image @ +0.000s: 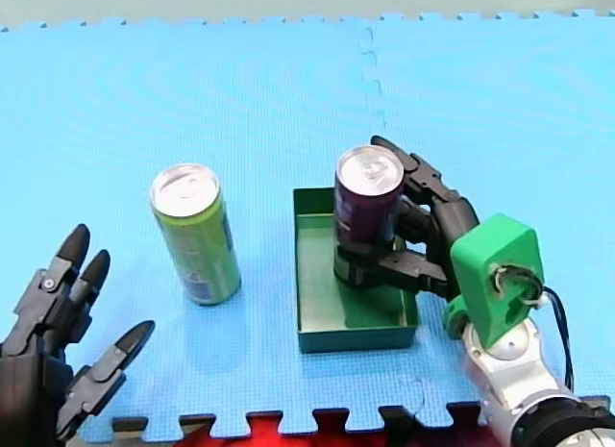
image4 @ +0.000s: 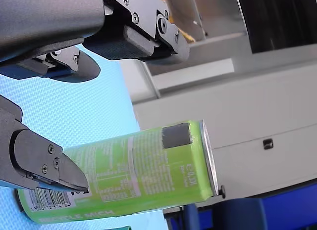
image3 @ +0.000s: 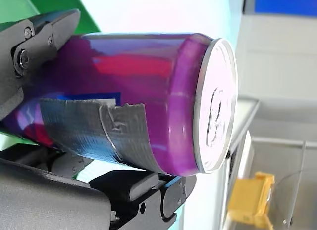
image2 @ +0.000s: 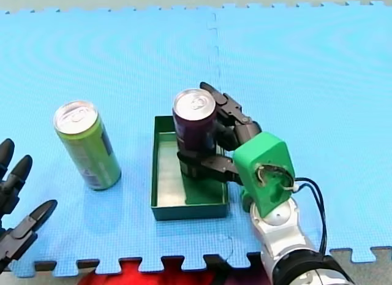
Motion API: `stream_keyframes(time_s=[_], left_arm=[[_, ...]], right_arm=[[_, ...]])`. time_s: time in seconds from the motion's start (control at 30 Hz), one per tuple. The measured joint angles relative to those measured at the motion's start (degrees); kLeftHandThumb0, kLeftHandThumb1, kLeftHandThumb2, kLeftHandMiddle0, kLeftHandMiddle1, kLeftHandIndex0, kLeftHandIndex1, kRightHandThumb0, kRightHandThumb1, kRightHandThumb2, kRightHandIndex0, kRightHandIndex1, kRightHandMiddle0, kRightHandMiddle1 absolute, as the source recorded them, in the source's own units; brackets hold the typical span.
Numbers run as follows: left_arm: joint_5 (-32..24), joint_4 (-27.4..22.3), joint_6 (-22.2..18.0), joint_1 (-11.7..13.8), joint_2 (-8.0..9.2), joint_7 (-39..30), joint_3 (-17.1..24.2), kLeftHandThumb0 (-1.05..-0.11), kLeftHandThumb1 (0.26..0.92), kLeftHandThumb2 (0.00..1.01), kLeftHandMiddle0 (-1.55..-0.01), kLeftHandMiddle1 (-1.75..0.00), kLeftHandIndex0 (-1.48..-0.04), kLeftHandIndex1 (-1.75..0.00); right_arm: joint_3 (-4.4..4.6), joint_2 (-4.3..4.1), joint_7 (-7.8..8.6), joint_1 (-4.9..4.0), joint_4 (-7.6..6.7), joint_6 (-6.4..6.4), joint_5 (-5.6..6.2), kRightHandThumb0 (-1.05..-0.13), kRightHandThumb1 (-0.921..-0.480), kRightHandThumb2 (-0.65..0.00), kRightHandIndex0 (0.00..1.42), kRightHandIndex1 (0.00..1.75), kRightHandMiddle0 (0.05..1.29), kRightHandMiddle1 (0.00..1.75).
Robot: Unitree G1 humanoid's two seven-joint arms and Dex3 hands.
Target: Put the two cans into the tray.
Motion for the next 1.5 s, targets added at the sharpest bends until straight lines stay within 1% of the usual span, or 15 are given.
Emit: stream_keyframes(time_s=[0.1, 0.23, 0.53, 0.67, 0.73, 0.87, 0.93, 1.0, 1.03, 1.13, 1.17, 1.23, 1.33, 1.47, 1.5], left_arm=[[-0.03, 0.12, -0.08, 0.0, 0.0, -0.01, -0.01, -1.017, 0.824, 0.0, -0.44, 0.0, -0.39, 0.0], [-0.1, 0.24, -0.17, -0.01, 0.01, -0.02, -0.02, -1.02, 0.827, 0.0, -0.44, 0.0, -0.39, 0.0], [-0.24, 0.27, -0.28, -0.02, 0.0, -0.05, -0.05, -1.024, 0.833, 0.0, -0.44, 0.0, -0.39, 0.0], [-0.4, 0.27, -0.28, -0.05, 0.01, -0.17, -0.07, -1.025, 0.833, 0.0, -0.44, 0.0, -0.39, 0.0], [-0.62, 0.27, -0.28, -0.07, 0.01, -0.25, -0.07, -1.026, 0.832, 0.0, -0.44, 0.0, -0.39, 0.0], [-0.92, 0.27, -0.28, -0.13, 0.01, -0.3, -0.06, -1.028, 0.832, 0.0, -0.44, 0.0, -0.4, 0.0], [-0.92, 0.27, -0.28, -0.19, 0.01, -0.29, -0.07, -1.029, 0.831, 0.0, -0.44, 0.0, -0.4, 0.0], [-0.93, 0.27, -0.28, -0.22, 0.01, -0.3, -0.08, -1.029, 0.832, 0.0, -0.44, 0.0, -0.4, 0.0], [-0.93, 0.27, -0.28, -0.22, 0.01, -0.3, -0.08, -1.029, 0.833, 0.0, -0.44, 0.0, -0.39, 0.0], [-0.91, 0.27, -0.27, -0.22, 0.06, -0.29, -0.08, -1.03, 0.834, 0.0, -0.44, 0.0, -0.39, 0.0], [-0.91, 0.27, -0.26, -0.22, 0.1, -0.3, -0.07, -1.03, 0.834, 0.0, -0.44, 0.0, -0.39, 0.0], [-0.92, 0.28, -0.25, -0.22, 0.21, -0.33, -0.07, -1.029, 0.834, 0.0, -0.44, 0.0, -0.39, 0.0], [-0.97, 0.35, -0.24, -0.25, 0.38, -0.47, -0.06, -1.028, 0.834, 0.0, -0.44, 0.0, -0.39, 0.0], [-1.07, 0.59, -0.24, -0.34, 0.59, -0.74, -0.05, -1.024, 0.831, 0.0, -0.44, 0.0, -0.39, 0.0], [-1.11, 0.62, -0.24, -0.35, 0.61, -0.83, -0.04, -1.023, 0.83, 0.0, -0.44, 0.0, -0.39, 0.0]], right_arm=[[0.4, -0.14, -0.09, 0.03, -0.05, -0.08, -0.16, -0.965, -0.697, -0.004, 0.51, 0.0, 0.38, 0.0], [0.64, -0.19, -0.21, 0.03, -0.08, -0.08, -0.2, -0.989, -0.702, -0.004, 0.5, 0.0, 0.37, 0.0], [0.71, -0.16, 0.02, 0.06, -0.07, -0.32, 0.06, -1.033, -0.715, -0.004, 0.48, 0.0, 0.37, 0.0], [0.68, -0.25, 0.73, 0.16, -0.05, -0.9, 0.16, -1.047, -0.718, -0.004, 0.47, 0.0, 0.36, 0.0], [0.63, -0.48, 1.66, 0.19, -0.06, -1.13, 0.34, -1.048, -0.718, -0.002, 0.47, 0.0, 0.36, 0.0], [-0.07, -1.66, 5.08, 0.17, -0.25, -1.46, 1.69, -1.048, -0.718, -0.001, 0.46, 0.0, 0.35, 0.0], [-0.47, -2.27, 6.22, 0.15, -0.37, -1.74, 2.35, -1.048, -0.719, -0.002, 0.45, 0.0, 0.35, 0.0], [-0.58, -2.79, 6.72, 0.14, -0.42, -1.82, 2.39, -1.048, -0.722, -0.003, 0.41, 0.0, 0.32, 0.0], [-0.35, -3.12, 6.81, 0.14, -0.42, -1.83, 2.12, -1.048, -0.725, -0.004, 0.33, 0.0, 0.28, 0.0], [1.34, -4.83, 6.97, 0.1, -0.46, -1.73, -0.2, -1.048, -0.727, -0.003, 0.25, 0.0, 0.23, 0.0], [1.91, -5.37, 7.13, 0.06, -0.56, -1.44, -0.97, -1.048, -0.726, -0.003, 0.24, 0.0, 0.22, 0.0], [2.73, -6.05, 7.59, -0.05, -0.83, -0.5, -1.65, -1.048, -0.724, -0.001, 0.22, 0.0, 0.21, 0.0], [3.16, -6.34, 8.4, -0.2, -1.28, 0.91, -1.8, -1.048, -0.718, 0.0, 0.2, 0.0, 0.19, 0.0], [3.12, -6.34, 9.87, -0.48, -2.01, 2.52, -1.04, -1.048, -0.704, 0.0, 0.19, 0.0, 0.18, 0.0], [3.08, -6.34, 10.22, -0.5, -2.16, 2.8, -0.86, -1.048, -0.69, 0.001, 0.19, 0.0, 0.18, 0.0]])
